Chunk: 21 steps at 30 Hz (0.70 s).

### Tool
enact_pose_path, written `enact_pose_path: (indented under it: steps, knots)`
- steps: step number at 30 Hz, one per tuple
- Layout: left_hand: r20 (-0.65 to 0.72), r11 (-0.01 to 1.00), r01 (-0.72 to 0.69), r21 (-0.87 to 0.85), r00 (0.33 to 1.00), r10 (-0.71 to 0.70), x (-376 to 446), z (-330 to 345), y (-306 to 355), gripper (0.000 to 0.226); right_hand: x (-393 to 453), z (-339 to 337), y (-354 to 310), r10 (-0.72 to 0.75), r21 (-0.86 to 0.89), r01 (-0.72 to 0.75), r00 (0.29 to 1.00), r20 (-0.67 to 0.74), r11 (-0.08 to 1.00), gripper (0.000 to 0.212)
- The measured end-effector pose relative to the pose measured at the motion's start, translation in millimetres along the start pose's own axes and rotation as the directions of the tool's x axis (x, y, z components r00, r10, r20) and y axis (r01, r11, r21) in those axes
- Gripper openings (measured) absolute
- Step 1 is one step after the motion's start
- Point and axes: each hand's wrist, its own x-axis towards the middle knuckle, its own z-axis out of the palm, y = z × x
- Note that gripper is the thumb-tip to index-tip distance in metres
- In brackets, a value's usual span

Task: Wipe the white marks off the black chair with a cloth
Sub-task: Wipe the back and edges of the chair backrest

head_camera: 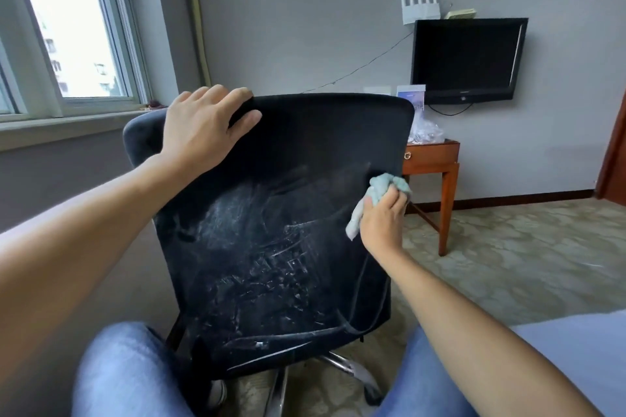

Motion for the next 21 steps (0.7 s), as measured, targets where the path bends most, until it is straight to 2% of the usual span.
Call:
enact_pose_path:
  steps: [3, 5, 6, 8, 11, 12, 15, 16, 18, 21]
  knots:
    - [0.033, 1.0, 0.026, 0.0, 0.999, -0.026, 1, -1, 0, 0.05, -14, -7, 17, 0.169, 0.011, -0.175, 0.967, 0.192, 0.985, 0.052]
    - [0.066, 0.999, 0.047, 0.015, 0.997, -0.048, 3, -3, 4, 0.049, 4, -22, 17, 0.198, 0.043, -0.213, 0.951, 0.238, 0.976, 0.049]
    - [0.078, 0.998, 0.06, 0.036, 0.995, -0.063, 5, -4, 8, 0.047, 14, -31, 12, 0.158, 0.095, -0.182, 0.964, 0.215, 0.979, 0.048]
    - [0.082, 0.99, 0.064, 0.126, 0.994, -0.075, 10, -9, 23, 0.038, 38, -52, -7, 0.034, 0.203, -0.05, 0.996, 0.082, 0.978, 0.052]
    - [0.132, 0.978, 0.02, 0.209, 0.99, -0.049, 22, -12, 54, 0.018, 80, -74, -42, -0.052, 0.309, 0.092, 0.989, -0.136, 0.947, 0.055]
    - [0.152, 0.982, -0.021, 0.188, 0.988, -0.008, 26, -11, 66, 0.018, 94, -75, -51, -0.052, 0.313, 0.103, 0.984, -0.17, 0.944, 0.055]
    - [0.218, 0.979, -0.178, 0.096, 0.964, 0.153, 48, 8, 108, 0.036, 107, -61, -53, -0.028, 0.323, 0.105, 0.971, -0.236, 0.941, 0.057]
    - [0.235, 0.984, -0.173, 0.053, 0.959, 0.156, 58, 15, 124, 0.038, 101, -49, -43, 0.023, 0.329, 0.051, 0.976, -0.216, 0.943, 0.057]
    - [0.293, 0.993, -0.107, 0.05, 0.952, 0.088, 78, 25, 145, 0.05, 75, -24, -12, 0.189, 0.323, -0.162, 0.98, -0.054, 0.932, 0.055]
    - [0.312, 0.98, -0.135, 0.148, 0.946, 0.084, 90, 38, 161, 0.059, 12, 3, 40, 0.42, 0.198, -0.479, 0.864, 0.277, 0.855, 0.05]
